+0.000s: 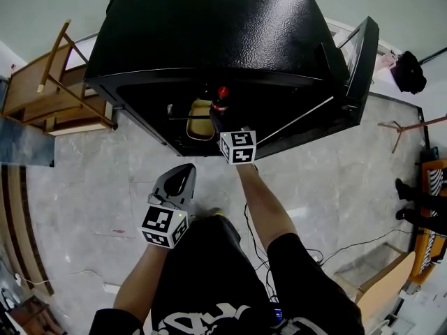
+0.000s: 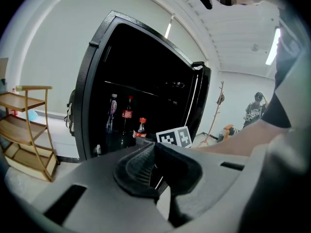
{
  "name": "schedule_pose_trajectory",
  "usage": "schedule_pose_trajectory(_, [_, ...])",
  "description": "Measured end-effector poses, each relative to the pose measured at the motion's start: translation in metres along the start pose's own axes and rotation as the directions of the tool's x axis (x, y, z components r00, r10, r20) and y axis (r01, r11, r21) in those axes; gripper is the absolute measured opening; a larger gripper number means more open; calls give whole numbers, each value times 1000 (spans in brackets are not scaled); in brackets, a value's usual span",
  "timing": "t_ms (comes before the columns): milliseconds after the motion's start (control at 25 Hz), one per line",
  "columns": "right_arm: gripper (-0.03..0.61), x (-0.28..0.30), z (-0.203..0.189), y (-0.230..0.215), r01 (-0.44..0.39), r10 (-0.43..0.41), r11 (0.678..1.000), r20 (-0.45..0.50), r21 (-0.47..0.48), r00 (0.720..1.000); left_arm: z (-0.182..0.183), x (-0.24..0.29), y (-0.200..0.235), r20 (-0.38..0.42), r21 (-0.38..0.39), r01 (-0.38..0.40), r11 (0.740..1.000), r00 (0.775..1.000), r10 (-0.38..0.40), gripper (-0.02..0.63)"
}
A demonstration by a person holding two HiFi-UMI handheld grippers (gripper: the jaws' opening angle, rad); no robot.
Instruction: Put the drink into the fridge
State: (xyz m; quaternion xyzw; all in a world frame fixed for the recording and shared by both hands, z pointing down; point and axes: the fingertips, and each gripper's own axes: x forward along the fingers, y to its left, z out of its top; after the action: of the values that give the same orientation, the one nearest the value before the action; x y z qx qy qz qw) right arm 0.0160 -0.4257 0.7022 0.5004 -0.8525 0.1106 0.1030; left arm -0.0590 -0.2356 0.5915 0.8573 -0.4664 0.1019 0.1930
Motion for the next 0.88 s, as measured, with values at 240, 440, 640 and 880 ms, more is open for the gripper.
schedule_pose_trajectory(240, [330, -39, 21, 8, 9, -9, 999, -13, 34, 1000, 23, -21, -15, 5, -2, 1, 1000, 1000, -1, 8])
schedule_pose_trajectory(440, [330, -77, 43, 15, 15, -14, 998, -17, 63, 1000, 42, -42, -34, 0, -6, 3, 1000, 1000, -3, 8])
schedule_pose_trajectory(640, [330, -118, 63, 30, 10, -8, 997, -31, 80, 1000, 62, -66, -52, -11, -16, 3, 1000, 1000, -3, 8])
schedule_pose_trajectory(880, [330, -155, 74, 54, -25, 28, 995, -27, 98, 999, 74, -82, -66, 6, -12, 6, 1000, 1000, -6, 8])
